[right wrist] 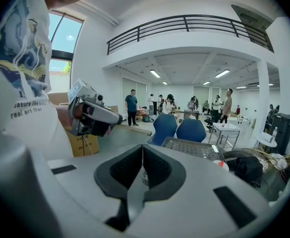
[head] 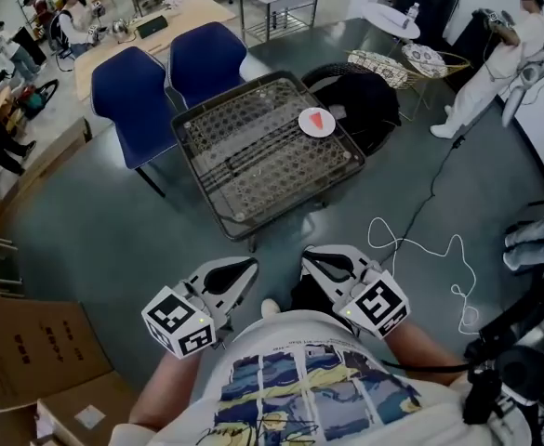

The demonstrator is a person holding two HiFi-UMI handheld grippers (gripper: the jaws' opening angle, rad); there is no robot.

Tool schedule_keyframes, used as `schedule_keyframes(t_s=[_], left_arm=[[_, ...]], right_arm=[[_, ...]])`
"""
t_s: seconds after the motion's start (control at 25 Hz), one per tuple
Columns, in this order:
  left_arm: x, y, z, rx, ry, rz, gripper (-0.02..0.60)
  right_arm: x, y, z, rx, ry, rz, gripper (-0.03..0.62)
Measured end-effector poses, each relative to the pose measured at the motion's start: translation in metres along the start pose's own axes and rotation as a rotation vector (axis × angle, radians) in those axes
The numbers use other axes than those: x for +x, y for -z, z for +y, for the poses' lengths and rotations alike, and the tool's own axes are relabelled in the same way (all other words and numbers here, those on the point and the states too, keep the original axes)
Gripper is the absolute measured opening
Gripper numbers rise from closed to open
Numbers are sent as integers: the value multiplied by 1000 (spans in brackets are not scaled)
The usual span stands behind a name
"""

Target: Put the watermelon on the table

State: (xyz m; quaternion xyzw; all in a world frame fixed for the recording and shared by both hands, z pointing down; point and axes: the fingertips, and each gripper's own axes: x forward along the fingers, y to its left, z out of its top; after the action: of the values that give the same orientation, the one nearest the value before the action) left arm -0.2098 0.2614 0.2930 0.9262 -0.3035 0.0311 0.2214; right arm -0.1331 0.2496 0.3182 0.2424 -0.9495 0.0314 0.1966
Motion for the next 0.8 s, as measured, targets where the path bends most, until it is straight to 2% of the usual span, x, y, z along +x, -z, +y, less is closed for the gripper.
schedule_keyframes(t_s=[0.8], left_arm=[[8,15,-25,17,-9,15,9]], right_arm=[[-21,5,18,-19,-6,-37,12]])
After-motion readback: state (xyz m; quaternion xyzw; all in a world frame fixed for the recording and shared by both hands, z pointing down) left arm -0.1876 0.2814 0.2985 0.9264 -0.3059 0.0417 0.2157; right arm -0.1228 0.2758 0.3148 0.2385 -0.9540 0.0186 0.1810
